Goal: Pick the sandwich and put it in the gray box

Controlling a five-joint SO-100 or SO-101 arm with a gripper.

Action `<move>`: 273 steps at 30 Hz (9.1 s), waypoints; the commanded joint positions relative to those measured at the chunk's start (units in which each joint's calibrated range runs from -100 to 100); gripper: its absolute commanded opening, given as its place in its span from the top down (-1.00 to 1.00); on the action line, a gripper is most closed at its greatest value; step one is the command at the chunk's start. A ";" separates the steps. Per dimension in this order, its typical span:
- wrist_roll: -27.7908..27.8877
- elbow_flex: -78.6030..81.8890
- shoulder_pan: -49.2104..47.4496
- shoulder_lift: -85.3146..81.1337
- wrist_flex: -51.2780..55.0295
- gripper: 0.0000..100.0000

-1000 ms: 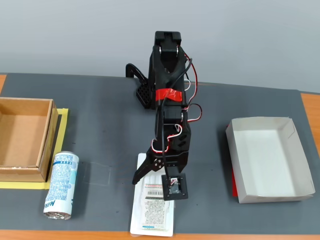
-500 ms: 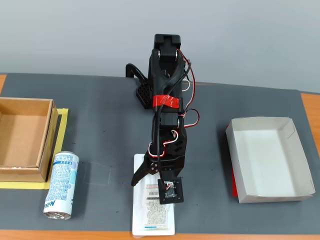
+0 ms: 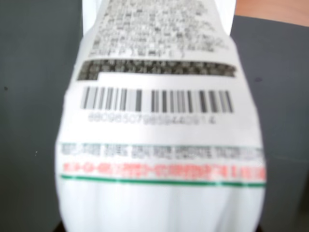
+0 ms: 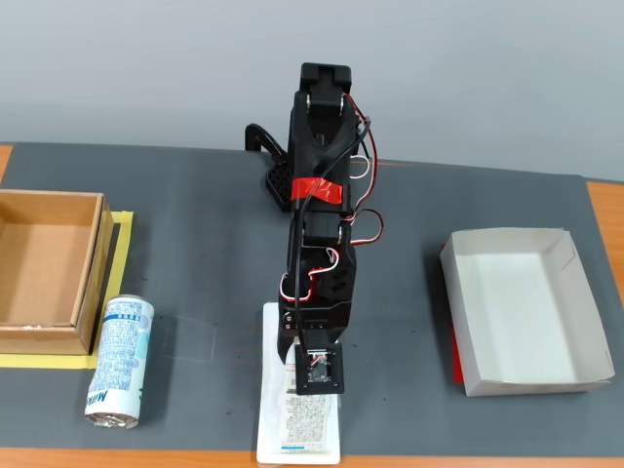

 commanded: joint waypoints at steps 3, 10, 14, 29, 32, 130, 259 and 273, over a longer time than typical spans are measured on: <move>-0.08 -0.76 1.56 -0.55 -0.65 0.96; -0.08 -1.03 1.86 -2.00 0.04 0.96; -0.29 -0.76 1.34 -5.56 0.04 0.96; -0.55 -0.94 -4.70 -20.22 0.22 0.96; -0.55 -1.40 -7.32 -23.19 0.22 0.96; -0.66 -34.14 -45.44 6.06 -6.99 0.47; -0.60 77.84 1.11 -100.94 5.51 0.97; -0.50 77.84 1.04 -100.94 5.25 0.96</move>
